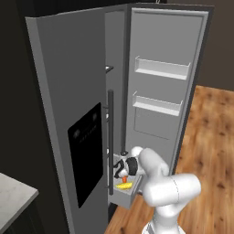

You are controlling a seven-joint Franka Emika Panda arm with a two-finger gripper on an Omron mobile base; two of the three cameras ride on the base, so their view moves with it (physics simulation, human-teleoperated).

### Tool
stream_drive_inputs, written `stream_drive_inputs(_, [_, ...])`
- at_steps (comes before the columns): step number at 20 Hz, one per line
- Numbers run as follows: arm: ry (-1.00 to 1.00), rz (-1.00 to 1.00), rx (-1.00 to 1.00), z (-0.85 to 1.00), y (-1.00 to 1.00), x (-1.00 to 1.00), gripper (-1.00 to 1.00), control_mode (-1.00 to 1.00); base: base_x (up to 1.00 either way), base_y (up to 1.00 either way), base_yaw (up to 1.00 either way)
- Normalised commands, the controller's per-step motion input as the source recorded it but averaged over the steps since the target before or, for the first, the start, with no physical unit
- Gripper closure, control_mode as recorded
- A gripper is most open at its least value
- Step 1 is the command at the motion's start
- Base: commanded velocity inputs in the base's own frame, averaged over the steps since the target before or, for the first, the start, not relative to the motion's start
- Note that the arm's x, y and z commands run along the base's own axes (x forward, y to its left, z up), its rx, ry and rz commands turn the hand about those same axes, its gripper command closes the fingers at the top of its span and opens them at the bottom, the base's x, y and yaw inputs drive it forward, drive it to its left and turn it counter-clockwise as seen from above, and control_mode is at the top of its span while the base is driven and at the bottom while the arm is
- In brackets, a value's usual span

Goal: Place the carrot and corn inside the fridge drawer. Close the drawer after placing the vegetables.

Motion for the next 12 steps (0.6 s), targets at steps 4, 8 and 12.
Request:
stream_drive_inputs(4, [0.03,0.03,0.0,-0.73,0.0,0.13,-1.0,-1.0,0.0,0.0,0.0])
stream_drive_inputs(8, [0.0,0.0,0.04,-0.24,-0.01,-0.13,-1.0,-1.0,0.0,0.0,0.0])
stream_drive_inputs(12, [-0.02,0.0,0.03,0.26,-0.01,-0.42,-1.0,-1.0,0.0,0.0,0.0])
